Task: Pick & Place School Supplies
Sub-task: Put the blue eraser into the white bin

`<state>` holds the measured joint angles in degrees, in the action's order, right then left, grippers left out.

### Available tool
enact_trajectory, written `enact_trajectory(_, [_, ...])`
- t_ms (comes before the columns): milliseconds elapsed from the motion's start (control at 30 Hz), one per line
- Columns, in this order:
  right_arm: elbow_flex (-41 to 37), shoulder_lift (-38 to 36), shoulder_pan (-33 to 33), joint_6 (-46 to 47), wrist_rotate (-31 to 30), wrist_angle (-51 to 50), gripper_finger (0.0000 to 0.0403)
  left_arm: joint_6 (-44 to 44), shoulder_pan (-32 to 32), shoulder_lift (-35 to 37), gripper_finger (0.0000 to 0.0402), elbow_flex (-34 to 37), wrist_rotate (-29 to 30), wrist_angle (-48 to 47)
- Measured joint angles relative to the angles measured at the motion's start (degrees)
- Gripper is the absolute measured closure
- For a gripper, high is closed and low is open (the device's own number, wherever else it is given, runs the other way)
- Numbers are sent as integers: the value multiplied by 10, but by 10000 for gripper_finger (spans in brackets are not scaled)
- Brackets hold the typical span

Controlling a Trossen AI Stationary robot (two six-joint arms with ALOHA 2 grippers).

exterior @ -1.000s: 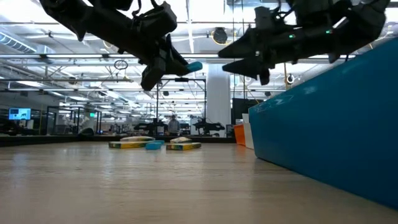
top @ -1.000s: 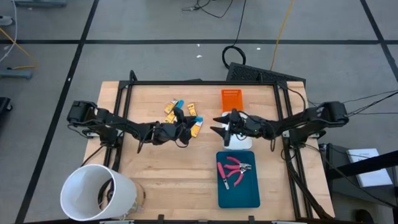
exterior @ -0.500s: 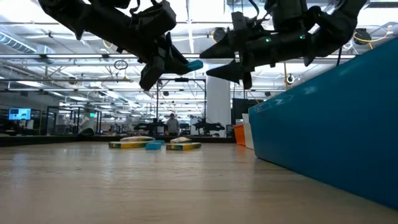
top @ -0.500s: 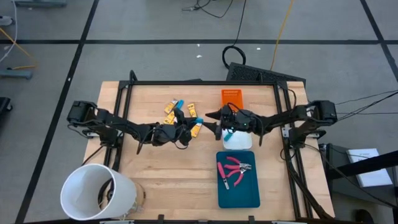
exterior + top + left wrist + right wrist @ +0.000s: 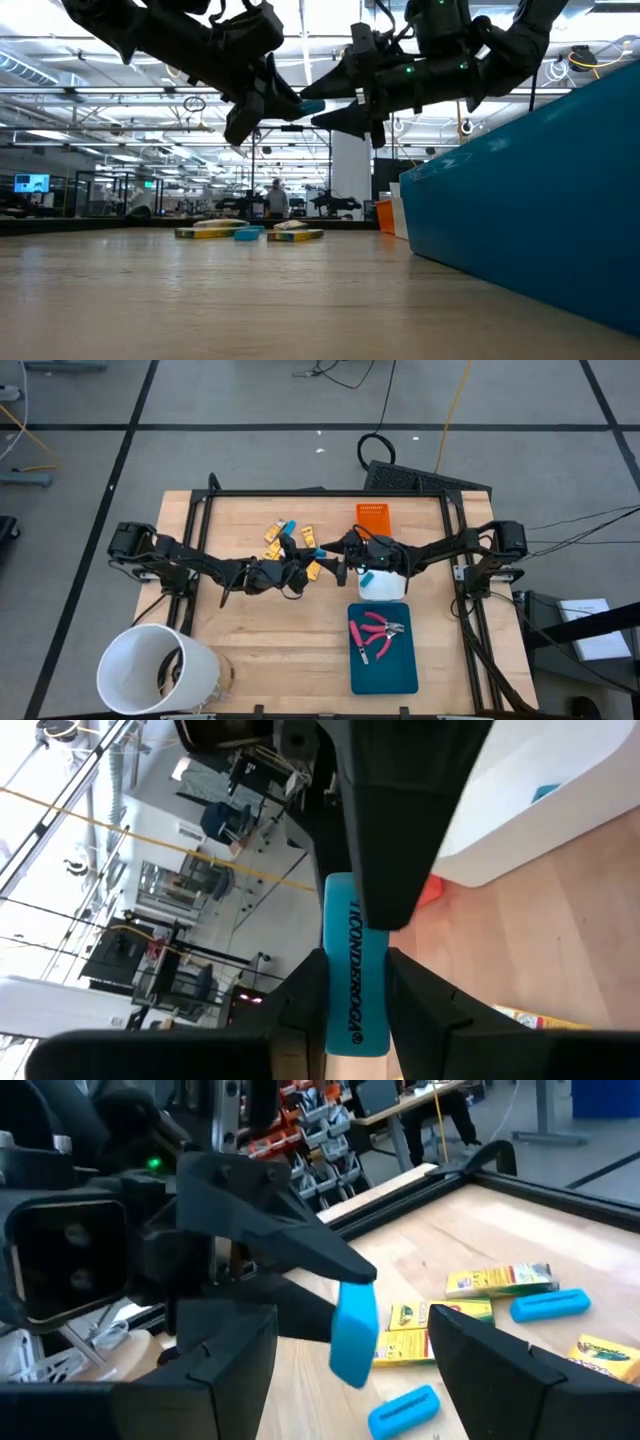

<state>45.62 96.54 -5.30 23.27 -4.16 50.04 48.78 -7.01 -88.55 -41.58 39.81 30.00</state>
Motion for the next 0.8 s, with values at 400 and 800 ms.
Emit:
enact_trajectory(400, [0, -3, 0, -4, 0, -1, 220, -3, 0, 0, 316, 0, 8, -3])
enact_trajectory(800, [0, -3, 0, -23, 0, -1, 336, -11, -3, 0, 316, 0, 3, -3])
